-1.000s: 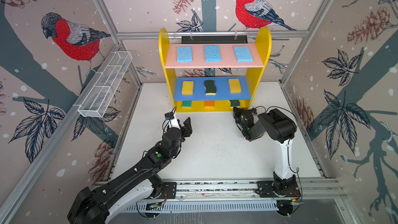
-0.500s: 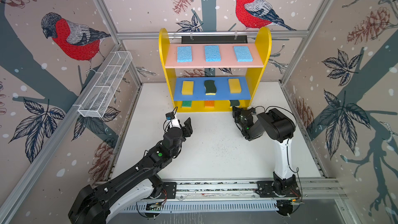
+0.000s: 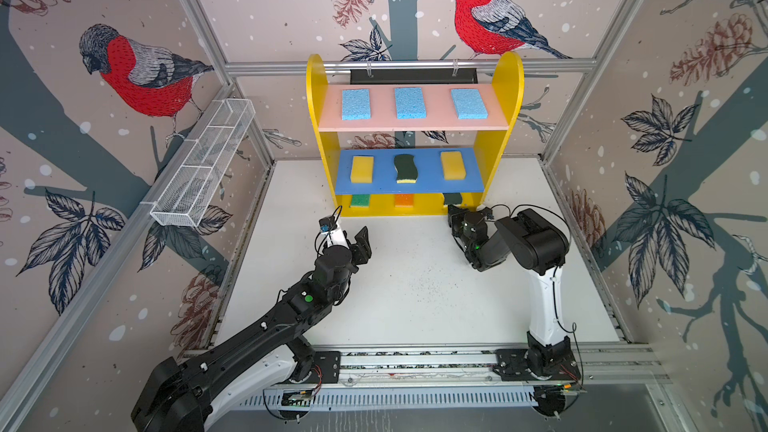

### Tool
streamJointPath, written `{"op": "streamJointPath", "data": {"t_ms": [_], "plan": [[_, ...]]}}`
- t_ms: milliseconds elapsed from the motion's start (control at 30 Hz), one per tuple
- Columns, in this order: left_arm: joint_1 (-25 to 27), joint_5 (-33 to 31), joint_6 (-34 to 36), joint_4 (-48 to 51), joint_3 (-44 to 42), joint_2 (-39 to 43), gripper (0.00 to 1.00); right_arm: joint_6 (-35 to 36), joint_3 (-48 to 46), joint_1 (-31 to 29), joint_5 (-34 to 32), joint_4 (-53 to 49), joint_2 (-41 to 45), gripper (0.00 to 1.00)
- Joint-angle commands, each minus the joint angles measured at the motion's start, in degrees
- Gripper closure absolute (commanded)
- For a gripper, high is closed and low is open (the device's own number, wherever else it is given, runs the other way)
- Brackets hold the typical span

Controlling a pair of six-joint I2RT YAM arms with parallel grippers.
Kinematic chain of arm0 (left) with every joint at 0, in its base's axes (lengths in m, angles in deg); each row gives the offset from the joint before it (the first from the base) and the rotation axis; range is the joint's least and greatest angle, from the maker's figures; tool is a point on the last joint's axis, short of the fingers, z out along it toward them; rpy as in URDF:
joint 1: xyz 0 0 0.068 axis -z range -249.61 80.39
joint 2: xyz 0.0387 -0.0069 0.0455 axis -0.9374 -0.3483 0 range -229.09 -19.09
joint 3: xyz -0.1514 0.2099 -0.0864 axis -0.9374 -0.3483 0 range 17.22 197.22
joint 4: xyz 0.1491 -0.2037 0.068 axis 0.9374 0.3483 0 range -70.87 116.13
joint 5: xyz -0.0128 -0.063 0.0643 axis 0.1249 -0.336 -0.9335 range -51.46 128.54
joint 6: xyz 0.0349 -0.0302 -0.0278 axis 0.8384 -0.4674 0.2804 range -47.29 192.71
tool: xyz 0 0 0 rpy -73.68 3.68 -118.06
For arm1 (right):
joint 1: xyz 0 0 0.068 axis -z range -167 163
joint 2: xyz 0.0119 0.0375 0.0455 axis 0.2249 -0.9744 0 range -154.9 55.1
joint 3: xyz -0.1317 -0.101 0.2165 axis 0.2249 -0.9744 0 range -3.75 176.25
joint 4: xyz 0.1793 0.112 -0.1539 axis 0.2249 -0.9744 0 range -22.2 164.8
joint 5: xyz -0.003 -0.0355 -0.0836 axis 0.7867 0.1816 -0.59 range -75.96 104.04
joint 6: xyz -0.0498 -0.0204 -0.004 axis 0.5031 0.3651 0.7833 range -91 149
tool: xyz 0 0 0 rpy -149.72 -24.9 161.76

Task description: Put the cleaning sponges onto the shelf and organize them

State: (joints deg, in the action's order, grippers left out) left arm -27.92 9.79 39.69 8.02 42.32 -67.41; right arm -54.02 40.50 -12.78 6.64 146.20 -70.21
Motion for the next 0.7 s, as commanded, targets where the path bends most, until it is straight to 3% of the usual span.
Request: {"op": "streamJointPath", "data": {"t_ms": [0, 667], "plan": [[-0.04, -0.93, -0.12, -0.77, -0.10, 0.14, 0.33, 1.79, 0.01, -0.41, 1.83, -13.47, -1.33, 1.00], [-0.03, -0.83, 0.15, -0.75, 0.12, -0.10, 0.33, 0.85, 0.41, -0.84, 2.38, -13.92, -1.44, 1.00]]}}
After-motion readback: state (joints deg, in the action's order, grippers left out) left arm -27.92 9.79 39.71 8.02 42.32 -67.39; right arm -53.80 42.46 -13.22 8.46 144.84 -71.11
